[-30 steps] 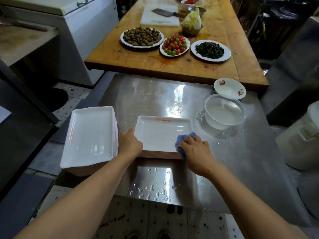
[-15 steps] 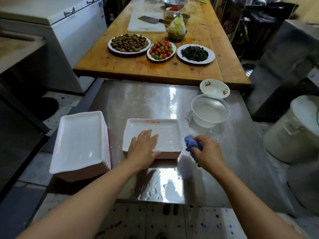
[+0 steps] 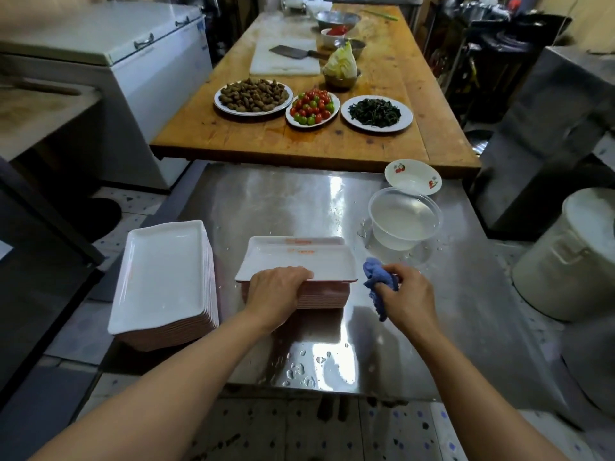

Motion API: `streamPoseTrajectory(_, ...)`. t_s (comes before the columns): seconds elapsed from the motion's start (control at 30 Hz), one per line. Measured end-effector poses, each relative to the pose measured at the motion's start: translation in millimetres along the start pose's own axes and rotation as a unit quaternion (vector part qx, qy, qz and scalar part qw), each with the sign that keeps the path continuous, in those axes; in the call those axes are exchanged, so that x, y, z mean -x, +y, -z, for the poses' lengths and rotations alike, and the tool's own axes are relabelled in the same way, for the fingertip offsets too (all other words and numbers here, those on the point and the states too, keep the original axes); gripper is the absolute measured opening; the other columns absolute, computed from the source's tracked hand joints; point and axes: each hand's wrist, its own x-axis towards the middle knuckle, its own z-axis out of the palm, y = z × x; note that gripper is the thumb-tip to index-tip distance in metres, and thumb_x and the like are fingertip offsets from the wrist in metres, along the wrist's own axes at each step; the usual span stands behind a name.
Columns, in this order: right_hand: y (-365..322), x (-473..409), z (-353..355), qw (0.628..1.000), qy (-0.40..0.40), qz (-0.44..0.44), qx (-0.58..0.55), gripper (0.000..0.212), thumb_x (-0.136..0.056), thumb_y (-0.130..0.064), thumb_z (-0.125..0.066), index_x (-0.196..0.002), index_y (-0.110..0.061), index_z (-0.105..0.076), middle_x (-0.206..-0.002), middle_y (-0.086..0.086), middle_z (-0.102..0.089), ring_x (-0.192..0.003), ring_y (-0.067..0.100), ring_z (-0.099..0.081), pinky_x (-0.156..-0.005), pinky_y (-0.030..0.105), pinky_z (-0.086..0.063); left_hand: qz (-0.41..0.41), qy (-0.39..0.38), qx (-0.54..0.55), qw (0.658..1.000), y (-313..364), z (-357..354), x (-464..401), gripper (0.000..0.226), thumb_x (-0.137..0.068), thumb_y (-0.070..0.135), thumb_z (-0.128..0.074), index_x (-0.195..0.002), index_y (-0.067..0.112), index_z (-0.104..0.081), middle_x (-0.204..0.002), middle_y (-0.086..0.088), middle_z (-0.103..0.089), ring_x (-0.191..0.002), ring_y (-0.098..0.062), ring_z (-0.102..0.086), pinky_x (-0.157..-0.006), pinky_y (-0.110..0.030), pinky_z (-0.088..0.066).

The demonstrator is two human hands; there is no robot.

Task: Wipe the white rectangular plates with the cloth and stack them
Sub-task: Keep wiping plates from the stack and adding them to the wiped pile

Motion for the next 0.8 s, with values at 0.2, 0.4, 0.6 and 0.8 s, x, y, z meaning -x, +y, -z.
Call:
streamPoseTrajectory(0.2,-31,-1,6,0.997,0.052,0.044,-0.039,0.03,-0.081,-0.01,-0.065,-0.07,-0.038,-0.06,-0.077,-0.007,-0.064,-0.066,-0.002,-0.059,-0.058,0.012,-0.047,0.041,0.062,0.056,0.996,12,57,-17,0.017,-0.09,0.026,-0.056,-0.105,0.019,-0.06,-0.095,-0.008,-0.068,-0.09,-0.035,-0.06,-0.065,-0.035,-0.036)
streamPoseTrajectory(0.4,-89,1,4,0.981,0.07,0.146,-0.107,0.023,-0.09,-0.014,-0.058,-0.105,-0.03,-0.064,-0.12,-0.001,-0.058,-0.102,0.002,-0.053,-0.082,0.01,-0.045,0.132,0.078,0.318,0.936,2,110,-8,0.006,-0.091,0.014,-0.057,-0.094,0.015,-0.061,-0.082,-0.003,-0.064,-0.078,-0.021,-0.06,-0.075,-0.036,-0.047)
streamPoseTrajectory(0.6,-147,8,-17,0.953,0.067,0.296,-0.004,0.027,-0.089,-0.007,-0.057,-0.115,-0.007,-0.065,-0.129,0.014,-0.052,-0.121,0.021,-0.045,-0.102,0.02,-0.029,0.192,0.065,0.548,0.811,-3,135,13,0.016,-0.094,0.004,-0.051,-0.098,0.014,-0.063,-0.082,-0.004,-0.068,-0.069,-0.013,-0.064,-0.066,-0.028,-0.053)
streamPoseTrajectory(0.8,-170,3,-34,0.911,0.031,0.396,0.112,0.03,-0.079,-0.008,-0.055,-0.109,-0.004,-0.058,-0.127,0.015,-0.051,-0.117,0.034,-0.045,-0.096,0.04,-0.03,0.191,0.057,0.617,0.761,2,156,32,0.016,-0.095,0.001,-0.047,-0.105,0.006,-0.059,-0.086,-0.011,-0.066,-0.073,-0.02,-0.062,-0.071,-0.03,-0.054)
